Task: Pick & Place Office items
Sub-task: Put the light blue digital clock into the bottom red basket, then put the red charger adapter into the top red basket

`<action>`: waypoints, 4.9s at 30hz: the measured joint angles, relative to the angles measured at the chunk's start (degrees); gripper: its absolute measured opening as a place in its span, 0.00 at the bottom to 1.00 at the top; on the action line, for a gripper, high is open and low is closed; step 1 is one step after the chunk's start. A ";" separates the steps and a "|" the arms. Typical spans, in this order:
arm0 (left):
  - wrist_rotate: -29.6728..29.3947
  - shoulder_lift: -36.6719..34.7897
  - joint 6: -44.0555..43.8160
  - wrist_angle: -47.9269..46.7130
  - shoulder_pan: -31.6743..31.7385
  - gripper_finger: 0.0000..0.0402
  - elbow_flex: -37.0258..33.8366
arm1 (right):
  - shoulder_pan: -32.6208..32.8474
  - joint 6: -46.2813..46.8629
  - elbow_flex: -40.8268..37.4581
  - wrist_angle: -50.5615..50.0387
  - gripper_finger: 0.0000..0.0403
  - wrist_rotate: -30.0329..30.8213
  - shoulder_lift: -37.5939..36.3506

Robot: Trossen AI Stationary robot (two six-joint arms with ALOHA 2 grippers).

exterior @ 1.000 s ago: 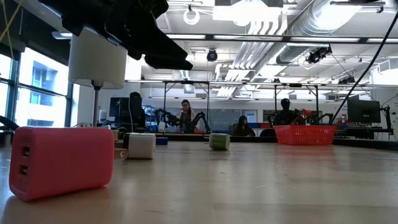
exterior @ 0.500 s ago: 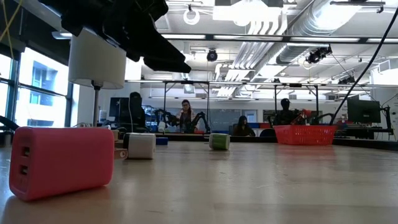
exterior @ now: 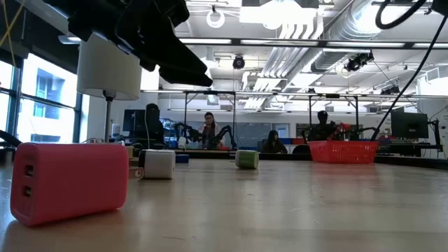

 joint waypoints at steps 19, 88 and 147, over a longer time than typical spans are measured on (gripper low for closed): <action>0.00 0.00 -0.42 0.11 0.00 0.79 0.00 | -0.46 -1.88 -14.10 16.33 0.36 -6.32 0.04; 0.01 0.00 -1.09 0.09 0.01 0.79 0.00 | -6.84 -3.96 -22.32 29.83 0.55 -8.05 0.39; 3.64 -11.15 -6.04 -16.40 -2.10 0.79 -0.02 | -7.13 -8.39 -14.23 27.41 0.56 23.50 -11.50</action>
